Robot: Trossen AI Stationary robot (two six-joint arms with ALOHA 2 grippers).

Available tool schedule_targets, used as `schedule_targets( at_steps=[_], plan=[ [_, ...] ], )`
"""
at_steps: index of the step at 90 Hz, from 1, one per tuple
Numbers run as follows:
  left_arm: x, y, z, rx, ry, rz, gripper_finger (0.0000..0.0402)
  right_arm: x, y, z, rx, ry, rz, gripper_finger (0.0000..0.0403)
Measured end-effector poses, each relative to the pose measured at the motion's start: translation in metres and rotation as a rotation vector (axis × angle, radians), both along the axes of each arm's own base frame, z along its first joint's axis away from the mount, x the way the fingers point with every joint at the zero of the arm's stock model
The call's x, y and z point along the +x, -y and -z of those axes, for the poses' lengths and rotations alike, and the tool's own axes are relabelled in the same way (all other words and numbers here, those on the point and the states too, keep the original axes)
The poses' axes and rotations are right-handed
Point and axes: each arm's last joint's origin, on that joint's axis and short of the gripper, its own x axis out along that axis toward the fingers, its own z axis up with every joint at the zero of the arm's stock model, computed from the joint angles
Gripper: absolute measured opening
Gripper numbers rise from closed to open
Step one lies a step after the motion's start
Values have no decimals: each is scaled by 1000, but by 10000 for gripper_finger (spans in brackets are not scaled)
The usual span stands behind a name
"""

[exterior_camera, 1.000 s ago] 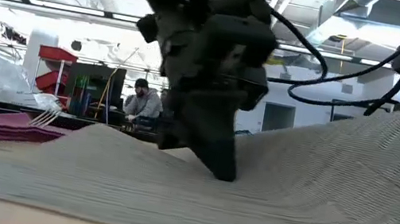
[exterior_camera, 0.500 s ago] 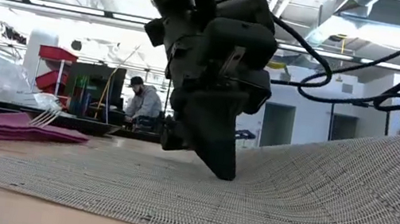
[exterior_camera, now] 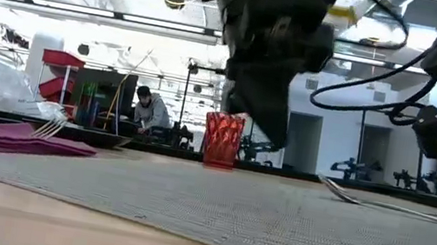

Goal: Set table place
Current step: Move the knife on top of the table mat

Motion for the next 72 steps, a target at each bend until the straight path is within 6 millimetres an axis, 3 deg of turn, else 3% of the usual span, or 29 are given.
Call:
schedule_targets(
  at_steps=[9, 25, 52, 72],
  plan=[
    [4, 0, 8, -1, 4, 3, 0, 1, 9, 0, -14, 8, 36, 0],
    [9, -2, 45, 55, -86, 5, 0, 2, 19, 0, -29, 29, 67, 0],
    [14, -19, 39, 435, -251, 201, 0, 3, 25, -1, -20, 44, 104, 0],
    [19, -24, 33, 520, -222, 272, 0, 6, 27, -3, -12, 69, 123, 0]
  ],
)
